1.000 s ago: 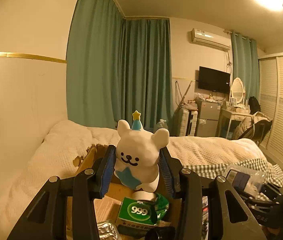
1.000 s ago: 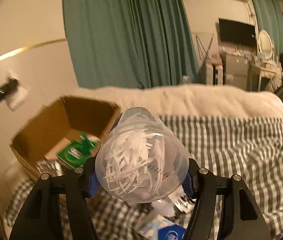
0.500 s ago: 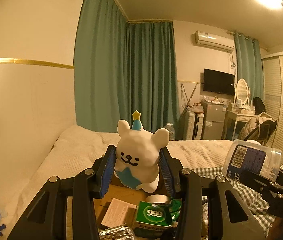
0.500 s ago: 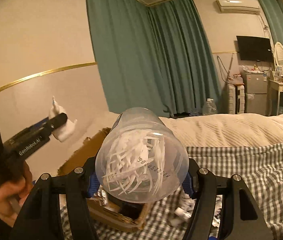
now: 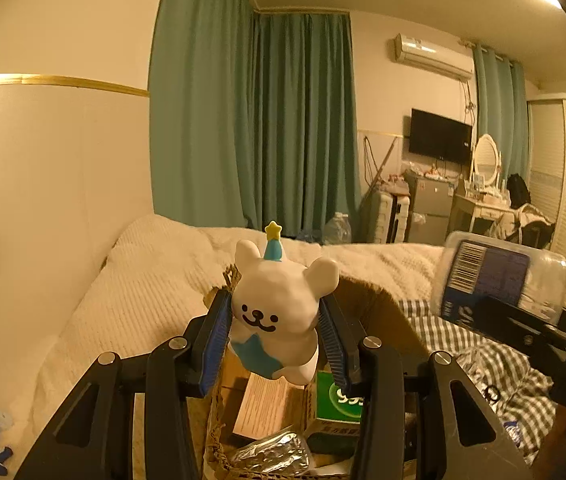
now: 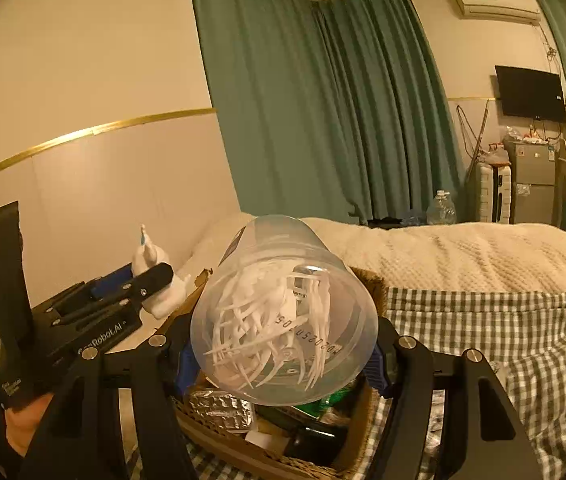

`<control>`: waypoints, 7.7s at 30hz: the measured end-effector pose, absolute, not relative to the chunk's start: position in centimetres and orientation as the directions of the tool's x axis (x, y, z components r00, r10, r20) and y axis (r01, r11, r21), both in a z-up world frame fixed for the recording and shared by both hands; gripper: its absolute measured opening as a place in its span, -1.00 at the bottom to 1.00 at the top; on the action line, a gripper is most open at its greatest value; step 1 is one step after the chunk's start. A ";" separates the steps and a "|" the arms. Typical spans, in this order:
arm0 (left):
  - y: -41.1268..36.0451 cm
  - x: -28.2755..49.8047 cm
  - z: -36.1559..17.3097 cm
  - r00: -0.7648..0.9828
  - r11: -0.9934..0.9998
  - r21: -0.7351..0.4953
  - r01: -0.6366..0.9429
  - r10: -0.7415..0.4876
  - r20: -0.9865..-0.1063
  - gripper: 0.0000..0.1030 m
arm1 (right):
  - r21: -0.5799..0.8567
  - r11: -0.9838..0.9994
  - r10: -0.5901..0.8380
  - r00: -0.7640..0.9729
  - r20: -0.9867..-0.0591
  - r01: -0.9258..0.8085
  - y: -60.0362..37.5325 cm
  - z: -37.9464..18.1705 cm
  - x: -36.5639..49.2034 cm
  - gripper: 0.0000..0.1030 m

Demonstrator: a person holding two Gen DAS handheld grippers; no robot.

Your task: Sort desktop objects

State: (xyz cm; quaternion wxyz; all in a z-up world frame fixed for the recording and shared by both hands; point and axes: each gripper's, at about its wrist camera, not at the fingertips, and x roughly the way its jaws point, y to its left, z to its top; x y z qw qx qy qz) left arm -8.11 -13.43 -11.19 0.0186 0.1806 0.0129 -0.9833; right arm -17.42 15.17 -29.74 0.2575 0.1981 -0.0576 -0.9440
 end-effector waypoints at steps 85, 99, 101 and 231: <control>11.4 -6.8 -26.5 -0.691 -0.919 -0.083 -0.386 0.347 -0.634 1.00 | 0.028 -0.986 -0.129 -0.653 -0.747 0.163 33.9 -44.2 -21.0 0.18; 12.9 -7.9 -29.3 -0.616 -0.893 -0.093 -0.439 0.375 -0.692 0.62 | 0.030 -0.991 -0.099 -0.554 -0.827 0.132 33.8 -48.9 -23.8 0.18; 13.1 -7.6 -29.0 -0.620 -0.886 -0.088 -0.455 0.386 -0.684 0.34 | 0.041 -0.991 -0.106 -0.558 -0.823 0.129 33.9 -48.8 -23.9 0.17; -9.7 -6.7 -11.0 -0.945 -0.993 -0.027 0.113 -0.099 -0.311 1.00 | 0.137 -0.908 -0.416 -0.817 -0.399 0.395 20.0 -31.3 -19.6 0.15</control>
